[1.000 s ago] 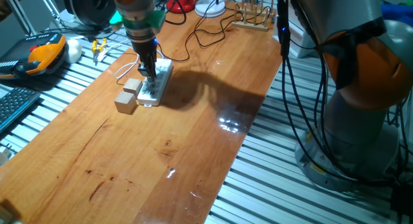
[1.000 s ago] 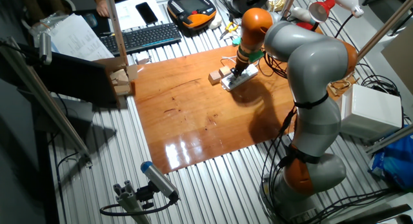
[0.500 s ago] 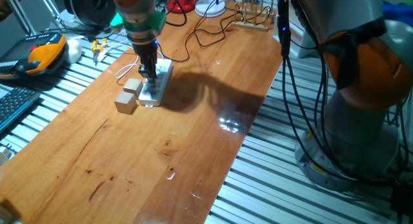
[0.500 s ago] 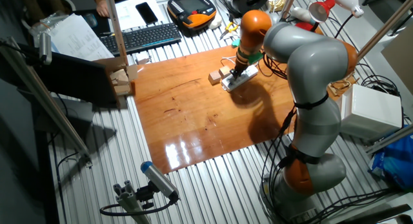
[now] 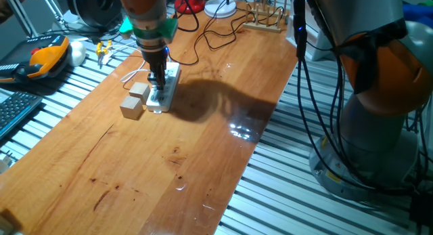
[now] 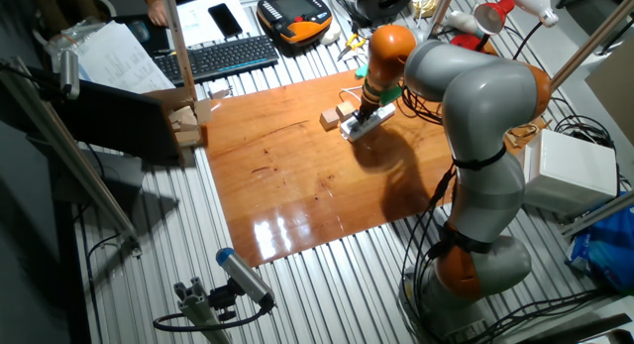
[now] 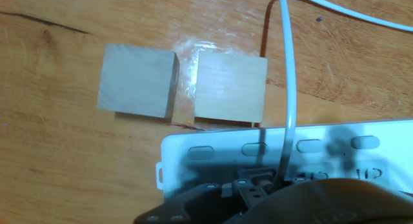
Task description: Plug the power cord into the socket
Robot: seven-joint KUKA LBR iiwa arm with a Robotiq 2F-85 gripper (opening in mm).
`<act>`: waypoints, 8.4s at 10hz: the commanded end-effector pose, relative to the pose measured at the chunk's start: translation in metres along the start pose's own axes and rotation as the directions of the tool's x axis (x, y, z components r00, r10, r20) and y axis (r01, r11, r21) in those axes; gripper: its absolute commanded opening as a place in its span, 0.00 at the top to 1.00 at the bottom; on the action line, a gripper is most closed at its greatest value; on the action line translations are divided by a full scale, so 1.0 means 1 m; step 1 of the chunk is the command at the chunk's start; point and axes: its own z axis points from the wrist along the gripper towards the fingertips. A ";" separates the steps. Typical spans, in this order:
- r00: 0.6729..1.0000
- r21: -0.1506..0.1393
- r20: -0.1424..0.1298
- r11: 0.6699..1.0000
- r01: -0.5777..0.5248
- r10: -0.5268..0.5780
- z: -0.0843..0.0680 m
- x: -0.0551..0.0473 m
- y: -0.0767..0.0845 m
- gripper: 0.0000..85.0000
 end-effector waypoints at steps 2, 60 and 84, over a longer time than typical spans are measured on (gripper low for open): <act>1.000 0.010 0.004 1.000 -0.013 0.013 0.001 0.001 0.001 1.00; 0.999 -0.024 -0.052 1.000 -0.011 0.010 -0.103 0.027 0.007 1.00; 0.996 -0.040 -0.092 0.999 -0.023 0.019 -0.101 0.029 0.015 1.00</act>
